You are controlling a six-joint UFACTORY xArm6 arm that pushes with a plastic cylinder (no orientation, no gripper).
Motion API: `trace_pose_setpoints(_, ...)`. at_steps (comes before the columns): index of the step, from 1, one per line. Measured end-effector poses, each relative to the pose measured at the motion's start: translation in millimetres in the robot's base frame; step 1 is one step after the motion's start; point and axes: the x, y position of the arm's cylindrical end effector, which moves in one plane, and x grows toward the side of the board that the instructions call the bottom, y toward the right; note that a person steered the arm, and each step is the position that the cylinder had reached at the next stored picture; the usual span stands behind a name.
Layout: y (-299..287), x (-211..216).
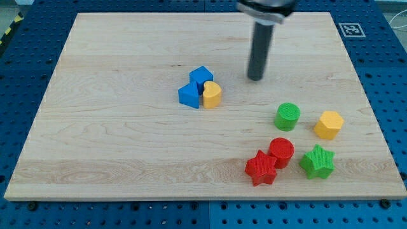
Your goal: Move the yellow hexagon along with green circle to yellow heart
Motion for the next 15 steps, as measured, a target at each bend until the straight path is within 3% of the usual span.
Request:
trace_pose_setpoints(3, 171.6, 100.6)
trace_pose_setpoints(4, 175.6, 136.2)
trace_pose_setpoints(9, 104.8, 106.6)
trace_pose_setpoints(11, 91.3, 129.6)
trace_pose_setpoints(13, 60.7, 100.2)
trace_pose_setpoints(15, 41.6, 101.4)
